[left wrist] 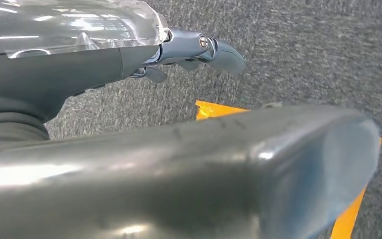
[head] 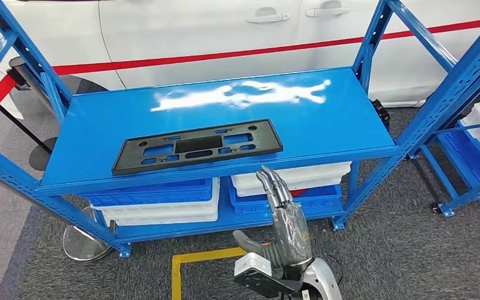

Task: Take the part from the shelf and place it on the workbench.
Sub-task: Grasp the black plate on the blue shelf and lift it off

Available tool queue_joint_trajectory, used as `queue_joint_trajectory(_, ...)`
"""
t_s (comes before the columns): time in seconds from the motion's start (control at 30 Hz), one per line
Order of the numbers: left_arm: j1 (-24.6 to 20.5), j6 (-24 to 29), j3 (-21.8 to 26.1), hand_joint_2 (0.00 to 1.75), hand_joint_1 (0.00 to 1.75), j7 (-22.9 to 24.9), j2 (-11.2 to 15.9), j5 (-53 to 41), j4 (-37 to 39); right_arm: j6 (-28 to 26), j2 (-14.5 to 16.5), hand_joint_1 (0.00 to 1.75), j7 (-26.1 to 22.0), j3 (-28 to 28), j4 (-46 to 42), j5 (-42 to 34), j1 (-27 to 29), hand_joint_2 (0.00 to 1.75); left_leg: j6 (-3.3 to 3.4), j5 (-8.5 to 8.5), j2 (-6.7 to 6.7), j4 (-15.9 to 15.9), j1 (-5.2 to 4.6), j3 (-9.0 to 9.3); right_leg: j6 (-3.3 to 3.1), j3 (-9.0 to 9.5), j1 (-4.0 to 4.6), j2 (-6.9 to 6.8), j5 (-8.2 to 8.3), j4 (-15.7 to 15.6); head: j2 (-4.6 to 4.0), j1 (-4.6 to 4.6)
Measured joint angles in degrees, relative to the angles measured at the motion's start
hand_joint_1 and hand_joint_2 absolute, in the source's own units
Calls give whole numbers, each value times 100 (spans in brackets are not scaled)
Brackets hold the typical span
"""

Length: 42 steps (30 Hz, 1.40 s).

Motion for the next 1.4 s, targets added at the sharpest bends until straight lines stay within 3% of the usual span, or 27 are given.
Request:
queue_joint_trajectory(0.07,-1,-1,28,0,0,-4,-1,-33,11,-71,-27,0,239,206,87,220,-161,175,-22,-130,0,559,14,-318,-10,3,6,-3,-11,9,0,1)
queue_joint_trajectory(0.1,0,-1,39,0,0,-5,-2,-46,15,-102,-40,0,365,315,128,315,-243,175,-23,-30,1,547,17,-343,-9,9,7,-2,-19,15,0,1)
queue_joint_trajectory(0.17,-3,-2,55,0,0,-10,-2,-75,17,-165,-61,0,625,538,214,490,-424,175,0,412,3,-107,20,-83,12,35,6,6,-45,30,0,2)
queue_joint_trajectory(0.23,-15,-3,61,0,0,-19,-3,-111,20,-242,-78,0,879,751,330,657,-612,175,51,684,0,-791,-2,216,59,45,24,11,-71,47,0,4)
queue_joint_trajectory(0.27,-20,-3,62,0,0,-25,-4,-128,23,-279,-87,0,1000,854,400,737,-700,175,81,713,-4,-944,-15,276,90,39,32,11,-75,50,0,7)
queue_joint_trajectory(0.4,-21,-4,74,0,0,-41,-13,-180,30,-467,-128,0,1478,1290,735,1053,-1024,175,225,740,-8,-1035,-11,290,217,6,25,13,-127,102,1,12)
queue_joint_trajectory(0.47,-30,-9,87,0,0,-48,-19,-217,32,-586,-152,0,1716,1507,932,1218,-1180,175,287,762,2,-1072,2,303,250,-222,22,13,-410,584,0,14)
queue_joint_trajectory(0.53,-37,-15,102,0,0,-52,-21,-254,35,-708,-184,0,1963,1713,1171,1391,-1311,175,318,759,4,-1072,-13,299,263,-625,28,12,-741,1367,0,15)
queue_joint_trajectory(0.57,-35,-19,108,0,0,-53,-21,-267,36,-764,-203,0,2082,1810,1295,1475,-1361,175,326,755,3,-1069,-22,300,262,-765,29,12,-786,1614,0,15)
queue_joint_trajectory(0.6,-34,-28,115,0,0,-54,-21,-282,37,-821,-219,0,2189,1901,1412,1558,-1414,175,330,751,-1,-1065,-31,305,253,-809,30,12,-714,1653,0,15)
queue_joint_trajectory(0.7,-39,-72,148,0,0,-63,-26,-324,43,-990,-242,0,2464,2154,1740,1796,-1598,175,324,728,-14,-1054,-54,342,177,-419,45,12,-114,754,0,16)
queue_joint_trajectory(0.73,-42,-86,160,0,0,-67,-35,-335,47,-1042,-245,0,2540,2225,1842,1868,-1655,175,314,718,-15,-1049,-68,350,146,-264,61,9,4,431,0,15)
queue_joint_trajectory(0.8,-50,-107,185,0,0,-78,-49,-349,55,-1149,-249,0,2677,2357,2048,2014,-1755,175,281,705,-14,-1038,-83,344,111,-131,92,7,68,118,1,11)
queue_joint_trajectory(0.93,-68,-171,209,0,0,-106,-60,-393,64,-1404,-243,0,2991,2634,2611,2379,-1952,175,170,649,-6,-997,-74,326,40,-89,75,9,95,-15,1,8)
queue_joint_trajectory(1.0,-76,-207,219,0,0,-123,-61,-422,66,-1533,-227,0,3147,2747,2910,2558,-2048,175,105,391,-3,-585,-56,145,-3,-65,39,-7,117,-59,1,-2)
queue_joint_trajectory(1.07,-78,-246,233,0,0,-140,-61,-451,68,-1648,-216,0,3319,2841,3216,2723,-2131,175,42,38,0,179,-19,-217,-18,-69,39,-19,115,-61,1,-7)
queue_joint_trajectory(1.1,-76,-274,239,0,0,-150,-61,-464,70,-1701,-215,0,3420,2888,3375,2806,-2167,175,18,-45,0,474,0,-367,-18,-69,38,-22,112,-58,0,-7)
queue_joint_trajectory(1.13,-75,-304,243,0,0,-160,-61,-476,72,-1753,-215,0,3523,2925,3521,2886,-2200,175,0,-18,1,578,17,-430,-15,-68,35,-22,108,-54,0,-5)
queue_joint_trajectory(1.17,-74,-342,246,0,0,-168,-60,-493,73,-1810,-214,0,3637,2954,3663,2970,-2239,175,-14,126,2,440,35,-376,-5,-62,29,-18,98,-46,0,-7)
queue_joint_trajectory(1.27,-77,-432,250,0,0,-177,-58,-538,74,-1930,-199,0,3882,2987,3913,3143,-2330,175,-34,642,8,-431,73,31,33,-39,7,-7,60,-16,0,-6)
queue_joint_trajectory(1.4,-78,-462,250,0,0,-177,-59,-552,75,-1958,-192,0,3938,2988,3961,3178,-2360,175,-38,716,12,-682,81,150,50,-36,5,-6,46,-3,0,-5)
